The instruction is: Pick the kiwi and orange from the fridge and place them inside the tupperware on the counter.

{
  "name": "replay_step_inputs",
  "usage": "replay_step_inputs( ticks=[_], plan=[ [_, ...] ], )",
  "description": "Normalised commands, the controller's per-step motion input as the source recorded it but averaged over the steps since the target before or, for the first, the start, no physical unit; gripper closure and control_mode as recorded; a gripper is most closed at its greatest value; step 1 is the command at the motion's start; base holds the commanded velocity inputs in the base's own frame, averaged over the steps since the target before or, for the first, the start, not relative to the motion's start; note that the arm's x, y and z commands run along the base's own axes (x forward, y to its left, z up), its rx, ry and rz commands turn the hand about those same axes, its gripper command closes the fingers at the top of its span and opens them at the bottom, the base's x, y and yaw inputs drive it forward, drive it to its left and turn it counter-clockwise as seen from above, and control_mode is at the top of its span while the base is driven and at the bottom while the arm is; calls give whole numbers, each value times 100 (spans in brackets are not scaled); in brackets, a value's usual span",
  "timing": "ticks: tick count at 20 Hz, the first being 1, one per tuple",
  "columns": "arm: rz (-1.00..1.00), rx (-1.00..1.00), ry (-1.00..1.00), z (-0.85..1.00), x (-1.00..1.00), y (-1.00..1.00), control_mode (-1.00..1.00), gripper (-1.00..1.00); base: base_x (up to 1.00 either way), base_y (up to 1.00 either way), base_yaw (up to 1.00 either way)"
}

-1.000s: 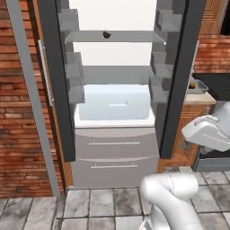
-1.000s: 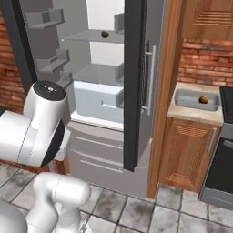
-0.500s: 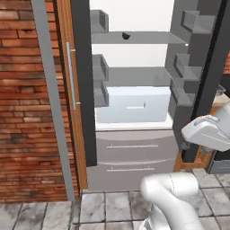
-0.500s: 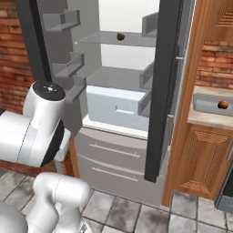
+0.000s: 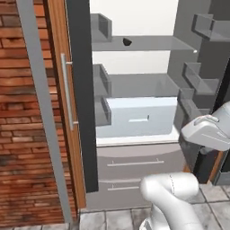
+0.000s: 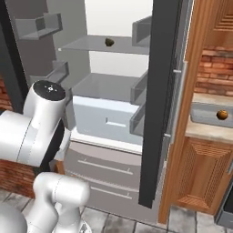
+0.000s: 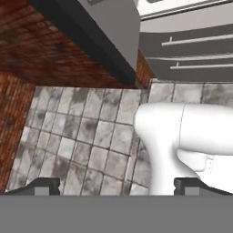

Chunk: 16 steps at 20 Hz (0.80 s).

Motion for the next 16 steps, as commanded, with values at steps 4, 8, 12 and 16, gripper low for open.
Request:
replay_step_inputs(
  ticks=[4, 8, 12, 16],
  plan=[
    [0, 0, 0, 0, 0, 0, 100, -100, 68, 16, -17],
    [0, 0, 0, 0, 0, 0, 100, -100, 70, 29, -23],
    [0, 0, 0, 0, 0, 0, 100, -100, 62, 15, -19],
    [0, 0, 0, 0, 0, 0, 100, -100, 62, 13, -16]
  ],
)
